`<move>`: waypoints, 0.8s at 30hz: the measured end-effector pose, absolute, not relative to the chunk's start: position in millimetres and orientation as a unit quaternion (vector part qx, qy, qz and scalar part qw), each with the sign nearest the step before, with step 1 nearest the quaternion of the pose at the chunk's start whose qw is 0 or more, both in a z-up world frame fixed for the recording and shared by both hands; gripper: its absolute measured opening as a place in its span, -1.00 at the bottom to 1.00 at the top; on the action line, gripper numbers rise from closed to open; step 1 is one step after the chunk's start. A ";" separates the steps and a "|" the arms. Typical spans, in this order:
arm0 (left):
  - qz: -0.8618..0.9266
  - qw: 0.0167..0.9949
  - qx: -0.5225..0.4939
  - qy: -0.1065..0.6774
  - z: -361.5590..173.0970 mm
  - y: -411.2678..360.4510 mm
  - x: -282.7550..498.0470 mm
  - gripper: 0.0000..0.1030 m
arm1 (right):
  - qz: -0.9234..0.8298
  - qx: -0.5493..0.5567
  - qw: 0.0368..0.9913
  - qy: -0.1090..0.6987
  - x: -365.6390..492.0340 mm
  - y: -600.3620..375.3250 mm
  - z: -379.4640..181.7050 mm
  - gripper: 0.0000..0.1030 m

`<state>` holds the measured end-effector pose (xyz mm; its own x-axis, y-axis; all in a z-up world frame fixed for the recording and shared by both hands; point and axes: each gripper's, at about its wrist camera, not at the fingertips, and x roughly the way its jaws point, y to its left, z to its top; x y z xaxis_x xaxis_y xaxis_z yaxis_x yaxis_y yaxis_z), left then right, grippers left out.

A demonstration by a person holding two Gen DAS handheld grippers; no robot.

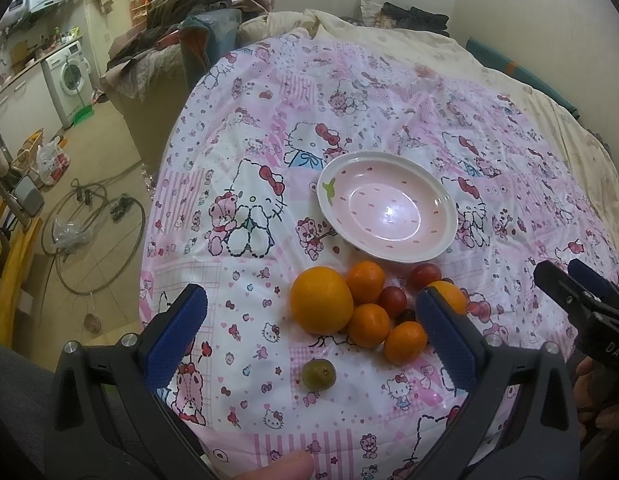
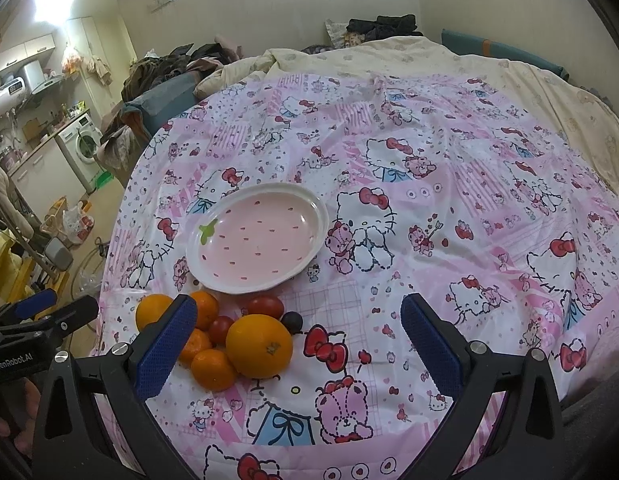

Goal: Organize fruits
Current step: 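Grasp an orange with the right tool while the left tool grasps another orange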

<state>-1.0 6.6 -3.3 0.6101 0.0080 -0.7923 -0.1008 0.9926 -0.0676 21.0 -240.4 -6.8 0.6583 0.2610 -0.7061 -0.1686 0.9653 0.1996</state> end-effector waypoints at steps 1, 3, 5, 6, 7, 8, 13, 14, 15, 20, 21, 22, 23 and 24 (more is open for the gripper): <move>0.029 0.895 -0.054 0.442 -3.9 6.0 -0.8 1.00 | 0.119 0.059 0.907 0.399 21.8 -240.4 -7.2 1.00; 0.031 0.893 -0.057 0.445 -4.3 7.1 -0.4 1.00 | 0.130 0.072 0.898 0.414 26.6 -242.5 -9.3 1.00; 0.042 0.889 -0.055 0.452 -5.4 9.2 0.8 1.00 | 0.154 0.102 0.877 0.444 38.5 -246.7 -12.9 1.00; 0.045 0.887 -0.061 0.456 -6.5 11.6 1.6 1.00 | 0.161 0.115 0.864 0.462 45.4 -248.4 -15.6 1.00; 0.047 0.885 -0.068 0.459 -7.4 14.1 2.1 1.00 | 0.170 0.126 0.850 0.482 53.1 -249.4 -19.4 1.00; 0.048 0.882 -0.075 0.462 -8.2 16.6 2.7 1.00 | 0.178 0.134 0.839 0.496 58.9 -249.1 -23.2 1.00; 0.057 0.875 -0.085 0.473 -11.6 21.9 4.8 1.00 | 0.199 0.166 0.778 0.573 77.2 -235.6 -54.7 0.77; 0.058 0.873 -0.087 0.476 -12.6 22.9 5.2 1.00 | 0.199 0.168 0.764 0.589 81.7 -231.5 -63.5 0.72; 0.059 0.870 -0.088 0.481 -14.6 23.3 6.0 1.00 | 0.199 0.170 0.756 0.600 84.7 -228.0 -70.3 0.67; 0.058 0.861 -0.097 0.495 -20.7 26.6 9.0 1.00 | 0.196 0.176 0.717 0.646 95.7 -210.6 -107.7 0.53; 0.058 0.859 -0.098 0.498 -22.3 26.7 9.4 1.00 | 0.195 0.178 0.712 0.651 97.2 -210.0 -112.7 0.53; 0.058 0.858 -0.099 0.500 -22.9 27.2 10.0 1.00 | 0.191 0.177 0.709 0.656 98.5 -208.9 -118.4 0.50; 0.057 0.857 -0.101 0.502 -24.1 27.6 10.7 1.00 | 0.186 0.175 0.706 0.660 99.2 -209.0 -122.3 0.49; 0.057 0.855 -0.100 0.505 -25.5 27.3 11.1 1.00 | 0.186 0.179 0.704 0.662 99.7 -209.3 -125.4 0.45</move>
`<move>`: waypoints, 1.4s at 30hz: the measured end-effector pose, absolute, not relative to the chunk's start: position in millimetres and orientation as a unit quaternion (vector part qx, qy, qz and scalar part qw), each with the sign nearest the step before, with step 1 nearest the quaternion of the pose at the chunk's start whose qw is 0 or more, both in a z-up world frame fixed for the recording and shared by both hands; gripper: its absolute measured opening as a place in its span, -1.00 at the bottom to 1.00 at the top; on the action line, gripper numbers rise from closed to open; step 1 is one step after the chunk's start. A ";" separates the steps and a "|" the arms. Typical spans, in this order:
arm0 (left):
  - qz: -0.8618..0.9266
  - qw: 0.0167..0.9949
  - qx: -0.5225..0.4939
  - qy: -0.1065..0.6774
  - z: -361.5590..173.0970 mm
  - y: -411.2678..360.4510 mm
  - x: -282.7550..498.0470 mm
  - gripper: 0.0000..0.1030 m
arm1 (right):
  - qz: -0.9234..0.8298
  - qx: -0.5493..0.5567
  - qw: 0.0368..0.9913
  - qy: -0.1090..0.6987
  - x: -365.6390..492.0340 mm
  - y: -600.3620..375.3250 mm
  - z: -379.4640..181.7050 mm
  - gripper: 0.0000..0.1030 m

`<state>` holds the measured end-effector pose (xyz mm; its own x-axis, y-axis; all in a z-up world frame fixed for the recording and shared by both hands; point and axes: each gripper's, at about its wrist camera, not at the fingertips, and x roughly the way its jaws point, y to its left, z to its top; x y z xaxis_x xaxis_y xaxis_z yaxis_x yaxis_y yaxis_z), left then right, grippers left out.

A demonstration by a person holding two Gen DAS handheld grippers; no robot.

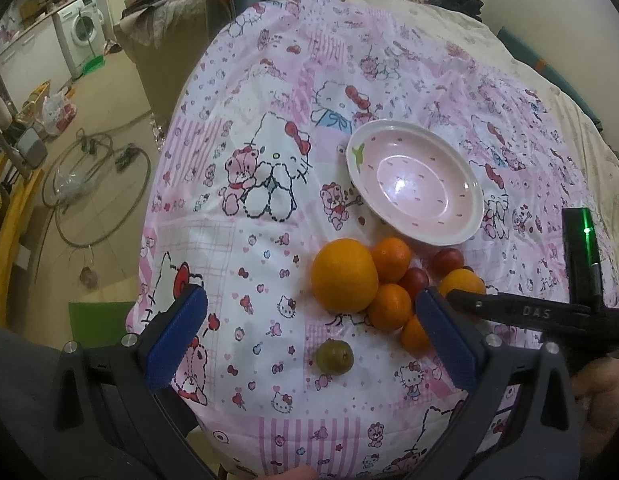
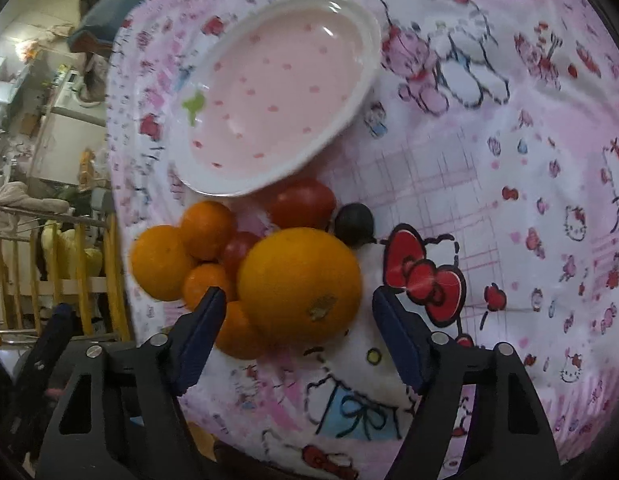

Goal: Organize fruits
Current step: 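Grasp an orange with the right tool while the left tool grasps another orange, then carry the orange onto the plate and open the right tool while the left tool carries its orange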

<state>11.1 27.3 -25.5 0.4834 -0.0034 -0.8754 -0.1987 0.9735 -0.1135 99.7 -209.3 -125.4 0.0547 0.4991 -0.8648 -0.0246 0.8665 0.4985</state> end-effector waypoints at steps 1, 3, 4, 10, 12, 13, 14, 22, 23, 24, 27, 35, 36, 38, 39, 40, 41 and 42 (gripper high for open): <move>0.057 0.854 -0.098 0.508 -27.0 27.7 11.8 1.00 | 0.192 0.183 0.702 0.661 100.9 -208.6 -127.8 0.34; 0.055 0.851 -0.098 0.512 -29.4 27.7 13.2 1.00 | 0.198 0.181 0.702 0.660 103.0 -207.1 -128.7 0.28; 0.055 0.850 -0.100 0.515 -30.5 27.9 14.0 1.00 | 0.200 0.179 0.703 0.659 103.2 -207.2 -127.8 0.26; 0.054 0.827 -0.102 0.551 -42.2 25.4 24.1 0.99 | 0.208 0.183 0.715 0.642 90.2 -223.9 -114.6 0.21; 0.050 0.812 -0.111 0.570 -49.9 25.6 31.1 0.97 | 0.207 0.187 0.725 0.629 85.9 -233.2 -104.1 0.21; 0.048 0.807 -0.115 0.577 -52.8 25.8 33.7 0.95 | 0.206 0.192 0.729 0.624 85.5 -235.4 -101.1 0.21; 0.044 0.799 -0.123 0.587 -56.8 26.3 37.6 0.87 | 0.206 0.196 0.732 0.619 83.9 -238.8 -97.4 0.21; 0.043 0.763 -0.152 0.627 -81.2 21.7 74.4 0.68 | 0.206 0.214 0.746 0.596 80.1 -260.8 -81.2 0.21; 0.044 0.758 -0.156 0.632 -85.3 20.7 77.8 0.61 | 0.204 0.215 0.747 0.595 80.5 -262.0 -81.3 0.21; 0.046 0.755 -0.160 0.635 -88.4 20.4 80.2 0.50 | 0.200 0.215 0.748 0.595 80.3 -264.0 -81.8 0.21; 0.049 0.747 -0.164 0.643 -96.6 16.5 84.7 0.31 | 0.188 0.224 0.747 0.597 82.4 -271.5 -84.6 0.21; 0.057 0.740 -0.165 0.649 -106.6 9.3 89.7 0.03 | 0.179 0.231 0.750 0.593 88.4 -277.9 -85.1 0.21; 0.056 0.743 -0.162 0.647 -105.9 8.4 88.9 0.01 | 0.179 0.230 0.750 0.593 87.5 -278.4 -85.5 0.21; 0.053 0.748 -0.154 0.643 -105.4 7.1 87.4 0.00 | 0.177 0.223 0.751 0.596 87.6 -275.7 -85.8 0.21; 0.051 0.751 -0.151 0.640 -105.6 6.3 86.1 -0.01 | 0.176 0.219 0.752 0.596 87.6 -274.4 -85.8 0.21; 0.049 0.753 -0.148 0.639 -105.0 7.1 86.4 -0.01 | 0.176 0.216 0.753 0.596 87.0 -272.7 -85.4 0.21; 0.048 0.756 -0.144 0.637 -104.7 4.7 86.9 -0.02 | 0.176 0.214 0.753 0.596 86.6 -271.7 -85.0 0.21; 0.045 0.759 -0.140 0.635 -103.2 3.3 85.8 -0.02 | 0.177 0.213 0.754 0.596 87.4 -269.6 -83.8 0.21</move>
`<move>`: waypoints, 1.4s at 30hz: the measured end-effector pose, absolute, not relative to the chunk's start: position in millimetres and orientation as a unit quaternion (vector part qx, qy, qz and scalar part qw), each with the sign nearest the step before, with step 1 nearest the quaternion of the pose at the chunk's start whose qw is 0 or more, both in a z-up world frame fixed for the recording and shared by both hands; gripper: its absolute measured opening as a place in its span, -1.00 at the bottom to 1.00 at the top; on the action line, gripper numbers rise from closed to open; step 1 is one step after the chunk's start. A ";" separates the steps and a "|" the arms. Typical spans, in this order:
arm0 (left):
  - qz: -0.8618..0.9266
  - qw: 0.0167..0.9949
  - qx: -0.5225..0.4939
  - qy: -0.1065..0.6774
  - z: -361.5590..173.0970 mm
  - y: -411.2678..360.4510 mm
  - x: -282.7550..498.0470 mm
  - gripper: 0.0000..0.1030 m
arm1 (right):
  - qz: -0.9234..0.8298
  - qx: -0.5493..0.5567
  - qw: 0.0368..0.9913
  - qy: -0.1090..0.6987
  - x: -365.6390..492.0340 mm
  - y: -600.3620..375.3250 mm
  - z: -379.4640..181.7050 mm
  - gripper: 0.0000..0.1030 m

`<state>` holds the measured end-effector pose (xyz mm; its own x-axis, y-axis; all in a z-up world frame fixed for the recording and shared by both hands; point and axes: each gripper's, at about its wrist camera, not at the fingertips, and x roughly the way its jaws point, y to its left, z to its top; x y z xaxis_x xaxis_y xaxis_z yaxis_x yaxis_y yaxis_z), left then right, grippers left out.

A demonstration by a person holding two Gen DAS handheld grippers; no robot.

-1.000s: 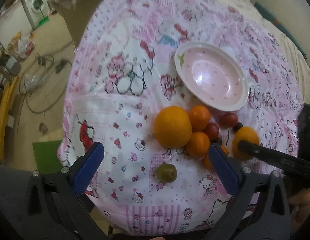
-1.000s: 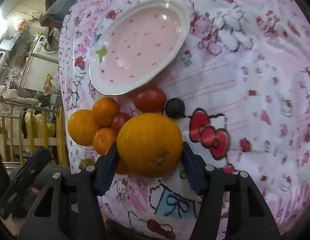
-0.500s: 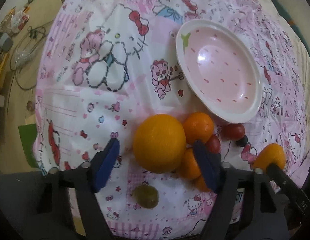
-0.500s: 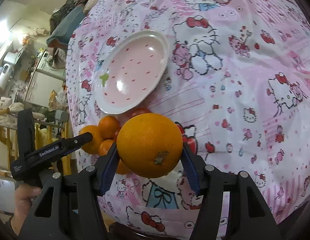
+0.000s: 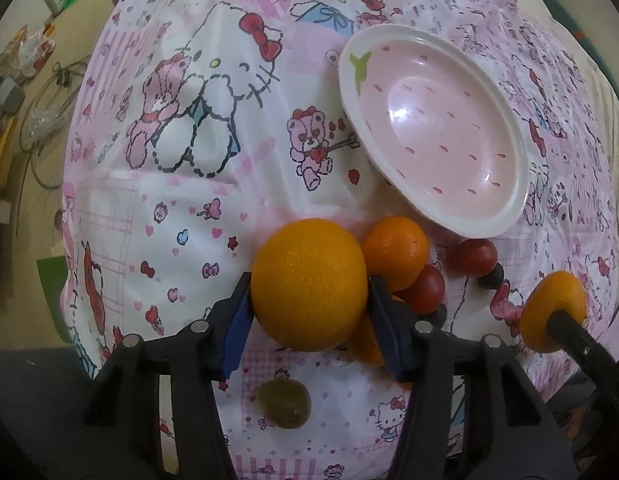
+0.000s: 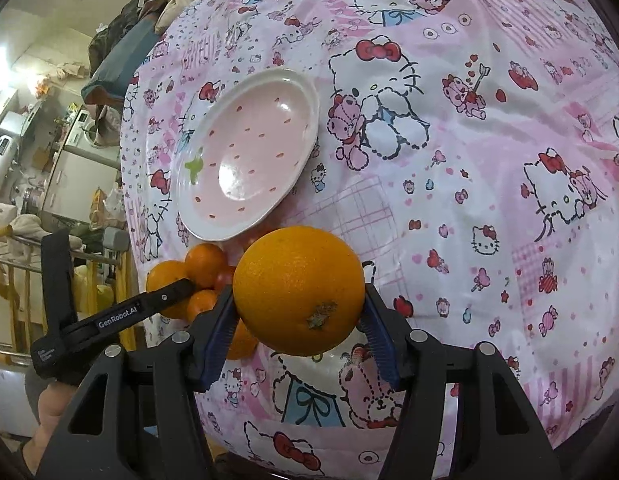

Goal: Organize fruits
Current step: 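Carry the orange onto the plate and open the right tool while the left tool carries its orange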

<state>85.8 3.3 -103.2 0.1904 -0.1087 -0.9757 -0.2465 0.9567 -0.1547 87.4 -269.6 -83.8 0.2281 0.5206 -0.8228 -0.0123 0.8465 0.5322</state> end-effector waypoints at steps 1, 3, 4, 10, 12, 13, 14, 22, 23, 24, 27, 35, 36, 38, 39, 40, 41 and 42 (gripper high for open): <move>0.044 0.761 -0.137 0.633 -101.3 3.1 84.8 -0.03 | 0.177 0.212 0.755 0.594 87.8 -267.8 -82.8 0.21; 0.042 0.770 -0.123 0.625 -95.4 2.1 80.5 -0.03 | 0.179 0.207 0.760 0.590 88.9 -263.4 -79.5 0.21; 0.040 0.775 -0.119 0.620 -91.9 2.0 78.5 -0.03 | 0.179 0.205 0.762 0.588 89.3 -262.0 -77.6 0.21; 0.033 0.807 -0.088 0.583 -64.6 1.6 68.0 -0.03 | 0.181 0.200 0.768 0.581 87.8 -261.3 -72.6 0.21; 0.032 0.813 -0.082 0.576 -56.9 0.4 67.0 -0.03 | 0.179 0.198 0.769 0.580 86.7 -262.1 -72.3 0.21; 0.030 0.815 -0.080 0.573 -53.5 -0.4 67.4 -0.03 | 0.179 0.198 0.769 0.581 86.4 -262.4 -72.2 0.21; 0.029 0.817 -0.078 0.570 -50.6 -0.6 68.2 -0.03 | 0.179 0.197 0.769 0.580 86.4 -262.3 -72.3 0.21; 0.010 0.834 -0.066 0.548 -18.5 -6.0 81.5 -0.03 | 0.181 0.197 0.779 0.567 92.9 -269.7 -60.4 0.21; 0.008 0.836 -0.063 0.546 -14.4 -6.4 85.4 -0.03 | 0.182 0.198 0.780 0.565 94.6 -271.4 -58.1 0.21; 0.006 0.836 -0.062 0.545 -11.9 -7.1 88.5 -0.03 | 0.183 0.197 0.782 0.562 97.0 -272.6 -55.7 0.21; -0.001 0.838 -0.059 0.543 -3.7 -8.5 101.1 -0.03 | 0.186 0.186 0.790 0.554 106.5 -273.5 -45.8 0.21; -0.013 0.843 -0.042 0.536 4.7 -13.2 136.8 -0.03 | 0.196 0.163 0.807 0.532 142.3 -270.2 -25.7 0.21; -0.015 0.844 -0.039 0.535 4.0 -13.9 141.1 -0.03 | 0.196 0.158 0.808 0.532 147.3 -269.3 -25.9 0.21; -0.015 0.847 -0.031 0.531 1.8 -14.6 147.4 -0.03 | 0.197 0.152 0.808 0.534 158.6 -268.1 -28.9 0.21; -0.013 0.848 -0.030 0.529 -1.0 -13.9 151.0 -0.03 | 0.197 0.153 0.806 0.536 163.5 -268.1 -31.4 0.21; -0.012 0.847 -0.032 0.530 -3.4 -13.0 153.5 -0.03 | 0.198 0.154 0.804 0.539 170.3 -267.9 -34.9 0.21; -0.013 0.846 -0.034 0.532 -6.1 -11.7 155.9 -0.03 | 0.199 0.153 0.802 0.541 174.9 -267.1 -37.7 0.21; -0.013 0.843 -0.039 0.536 -10.3 -9.6 158.6 -0.03 | 0.199 0.149 0.802 0.544 180.0 -265.4 -40.8 0.21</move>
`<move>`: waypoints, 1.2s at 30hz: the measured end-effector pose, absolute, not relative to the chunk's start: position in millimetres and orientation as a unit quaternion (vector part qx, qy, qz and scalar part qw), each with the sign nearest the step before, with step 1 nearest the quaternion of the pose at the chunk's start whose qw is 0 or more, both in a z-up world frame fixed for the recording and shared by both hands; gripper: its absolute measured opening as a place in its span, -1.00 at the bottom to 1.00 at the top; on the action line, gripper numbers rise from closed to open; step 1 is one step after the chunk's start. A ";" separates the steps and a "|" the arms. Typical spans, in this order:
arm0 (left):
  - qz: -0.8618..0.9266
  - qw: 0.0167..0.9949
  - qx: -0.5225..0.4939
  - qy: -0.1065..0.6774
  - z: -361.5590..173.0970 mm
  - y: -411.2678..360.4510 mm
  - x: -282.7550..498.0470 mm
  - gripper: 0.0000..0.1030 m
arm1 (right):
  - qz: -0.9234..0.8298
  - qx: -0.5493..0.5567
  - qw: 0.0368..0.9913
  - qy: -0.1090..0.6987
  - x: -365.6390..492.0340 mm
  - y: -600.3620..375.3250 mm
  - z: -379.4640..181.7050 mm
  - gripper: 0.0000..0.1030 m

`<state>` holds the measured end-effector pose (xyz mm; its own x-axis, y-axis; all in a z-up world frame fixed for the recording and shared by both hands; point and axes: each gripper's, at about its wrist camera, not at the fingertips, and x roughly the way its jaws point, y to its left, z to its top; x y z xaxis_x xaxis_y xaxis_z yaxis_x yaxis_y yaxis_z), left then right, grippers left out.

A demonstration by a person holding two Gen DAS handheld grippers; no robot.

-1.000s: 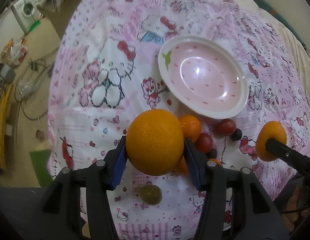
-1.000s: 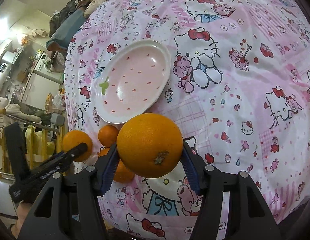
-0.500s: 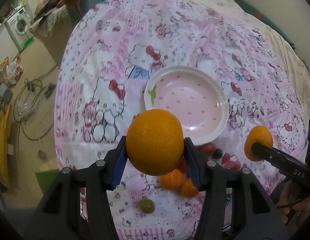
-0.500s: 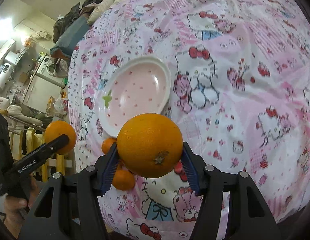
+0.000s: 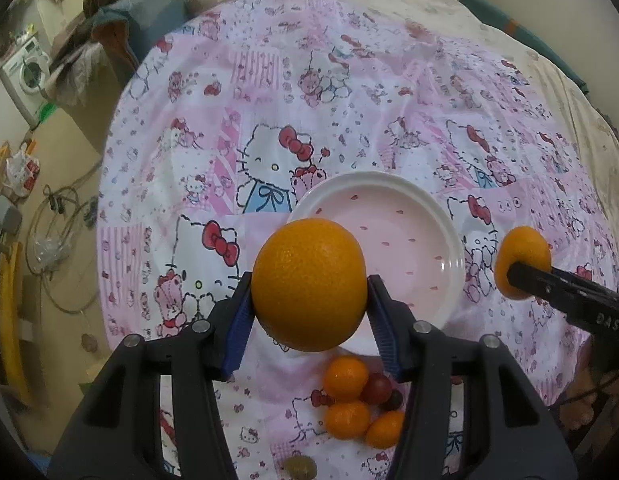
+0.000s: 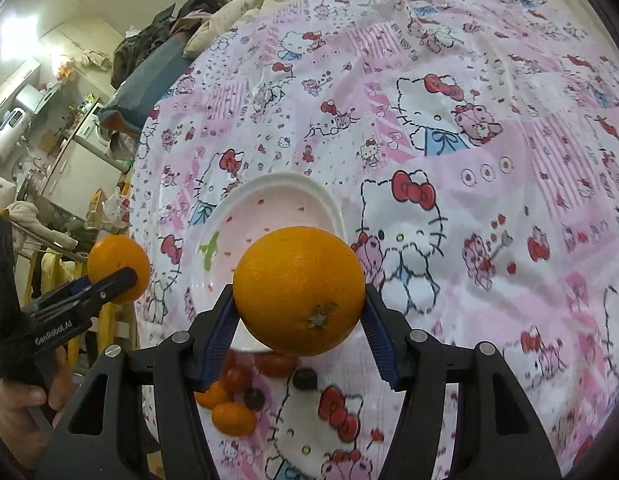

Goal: Organize fruits
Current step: 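Carry the orange onto the plate and open the right tool while the left tool carries its orange, then lower the held orange onto the plate beside the other and open the left tool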

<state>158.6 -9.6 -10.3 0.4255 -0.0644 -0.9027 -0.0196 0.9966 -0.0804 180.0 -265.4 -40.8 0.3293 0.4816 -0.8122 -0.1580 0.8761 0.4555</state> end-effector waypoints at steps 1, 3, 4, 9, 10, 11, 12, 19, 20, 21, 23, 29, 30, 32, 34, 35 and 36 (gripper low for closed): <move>-0.012 0.841 -0.044 0.539 -14.3 -7.9 160.8 -0.03 | 0.199 0.140 0.801 0.547 186.1 -262.2 -45.0 0.21; -0.007 0.836 -0.051 0.546 -21.1 -4.8 166.4 -0.03 | 0.202 0.127 0.797 0.554 197.4 -254.7 -54.1 0.21; -0.005 0.834 -0.055 0.549 -24.3 -3.2 169.5 -0.03 | 0.204 0.124 0.795 0.558 201.8 -252.2 -58.2 0.21; 0.000 0.830 -0.054 0.555 -32.6 1.4 179.2 -0.03 | 0.215 0.079 0.784 0.577 226.7 -223.3 -83.6 0.21; 0.003 0.830 -0.053 0.556 -33.6 2.7 180.3 -0.03 | 0.217 0.071 0.783 0.578 230.2 -217.2 -87.6 0.21; 0.006 0.829 -0.053 0.557 -34.7 4.7 181.4 -0.03 | 0.219 0.062 0.783 0.579 235.0 -211.1 -91.2 0.21; 0.008 0.827 -0.055 0.559 -36.1 7.2 183.4 -0.03 | 0.220 0.054 0.783 0.580 238.9 -206.3 -93.4 0.21; 0.029 0.815 -0.070 0.574 -45.3 25.4 193.5 -0.03 | 0.222 -0.025 0.771 0.596 269.3 -163.3 -110.2 0.21; 0.030 0.814 -0.072 0.576 -46.3 27.4 194.4 -0.03 | 0.219 -0.033 0.772 0.596 271.4 -159.6 -110.9 0.21; 0.032 0.813 -0.074 0.577 -47.2 29.7 195.5 -0.03 | 0.218 -0.041 0.773 0.594 273.1 -155.6 -110.4 0.21; 0.035 0.812 -0.076 0.578 -47.6 31.9 197.1 -0.03 | 0.216 -0.052 0.771 0.596 275.1 -150.6 -111.3 0.26; 0.037 0.810 -0.080 0.580 -47.9 31.5 199.6 -0.03 | 0.223 -0.002 0.771 0.596 280.0 -159.5 -107.5 0.44; 0.035 0.810 -0.079 0.580 -48.0 29.8 199.8 -0.03 | 0.223 0.002 0.772 0.595 280.2 -161.4 -105.5 0.45; 0.032 0.810 -0.077 0.580 -48.3 26.8 200.6 -0.03 | 0.224 0.012 0.775 0.591 280.5 -165.0 -100.6 0.47; 0.030 0.811 -0.075 0.579 -48.0 23.3 200.8 -0.03 | 0.219 0.019 0.778 0.589 280.4 -170.8 -95.1 0.47; 0.029 0.812 -0.074 0.578 -48.1 21.7 201.5 -0.03 | 0.218 0.025 0.778 0.588 280.0 -173.9 -92.5 0.47; 0.028 0.813 -0.074 0.577 -48.1 19.9 202.3 -0.03 | 0.218 0.034 0.778 0.588 279.1 -177.9 -89.5 0.47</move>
